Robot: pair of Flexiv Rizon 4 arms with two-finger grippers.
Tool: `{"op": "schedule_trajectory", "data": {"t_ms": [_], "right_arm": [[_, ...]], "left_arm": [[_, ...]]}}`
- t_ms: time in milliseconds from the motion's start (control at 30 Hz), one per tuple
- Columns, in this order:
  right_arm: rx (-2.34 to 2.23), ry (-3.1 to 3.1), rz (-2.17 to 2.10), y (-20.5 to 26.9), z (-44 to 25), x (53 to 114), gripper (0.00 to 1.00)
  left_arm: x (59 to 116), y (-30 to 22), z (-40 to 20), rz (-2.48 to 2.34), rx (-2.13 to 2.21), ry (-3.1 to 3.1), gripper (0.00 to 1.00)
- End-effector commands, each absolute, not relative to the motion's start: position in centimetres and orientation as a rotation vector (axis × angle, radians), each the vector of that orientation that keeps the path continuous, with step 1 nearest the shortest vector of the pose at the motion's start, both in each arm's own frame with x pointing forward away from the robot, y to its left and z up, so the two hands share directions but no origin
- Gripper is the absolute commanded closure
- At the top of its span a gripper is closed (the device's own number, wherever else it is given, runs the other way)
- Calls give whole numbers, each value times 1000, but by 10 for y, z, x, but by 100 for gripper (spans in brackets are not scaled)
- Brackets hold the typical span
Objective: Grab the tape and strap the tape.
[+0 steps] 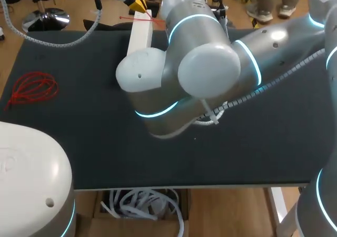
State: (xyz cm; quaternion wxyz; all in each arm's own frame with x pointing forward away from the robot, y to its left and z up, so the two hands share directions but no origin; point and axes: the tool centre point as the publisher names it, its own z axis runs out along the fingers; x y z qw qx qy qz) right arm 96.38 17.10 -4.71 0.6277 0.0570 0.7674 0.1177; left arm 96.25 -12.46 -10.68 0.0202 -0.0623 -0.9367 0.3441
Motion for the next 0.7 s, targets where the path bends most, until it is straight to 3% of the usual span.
{"op": "schedule_trajectory", "data": {"t_ms": [33,700], "right_arm": [[124,1776,273,168,-44,964,100],[-327,1729,-149,186,-51,955,100]], "left_arm": [[963,-125,-106,1063,-192,-2906,100],[963,-125,-106,1063,-192,-2906,100]]}}
